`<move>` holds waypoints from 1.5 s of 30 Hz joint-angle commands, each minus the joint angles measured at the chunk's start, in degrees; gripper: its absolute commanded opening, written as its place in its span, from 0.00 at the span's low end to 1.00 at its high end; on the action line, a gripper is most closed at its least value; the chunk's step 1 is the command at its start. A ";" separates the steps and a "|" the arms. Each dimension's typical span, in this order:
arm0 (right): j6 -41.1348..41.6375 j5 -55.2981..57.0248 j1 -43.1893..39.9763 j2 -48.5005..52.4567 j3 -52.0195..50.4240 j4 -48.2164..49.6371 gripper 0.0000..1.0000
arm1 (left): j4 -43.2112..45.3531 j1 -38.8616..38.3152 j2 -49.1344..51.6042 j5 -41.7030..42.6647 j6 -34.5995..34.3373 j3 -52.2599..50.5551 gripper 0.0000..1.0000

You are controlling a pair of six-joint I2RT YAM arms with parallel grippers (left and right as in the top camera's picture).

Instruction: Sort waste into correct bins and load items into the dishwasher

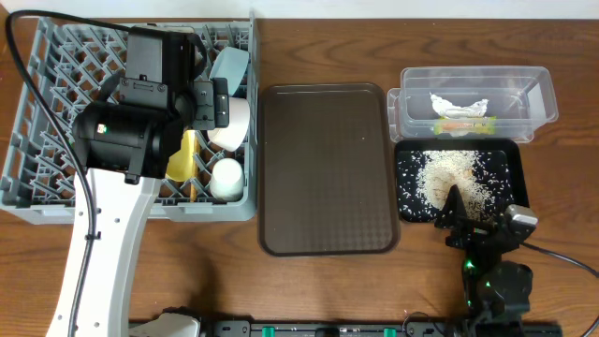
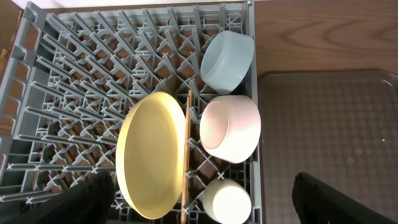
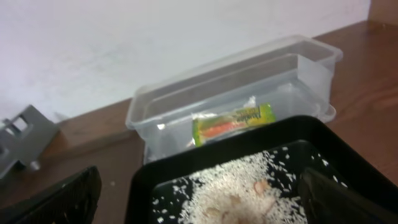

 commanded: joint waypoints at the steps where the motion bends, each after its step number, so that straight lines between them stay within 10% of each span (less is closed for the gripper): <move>1: -0.46 -0.90 -0.13 -2.08 -0.50 0.52 0.99 | -0.04 0.13 0.17 -0.07 -0.13 0.11 0.92; 45: -0.48 -0.90 -0.15 -2.05 -0.50 0.28 0.99 | -0.42 0.15 -5.25 -0.07 -0.17 -2.25 0.92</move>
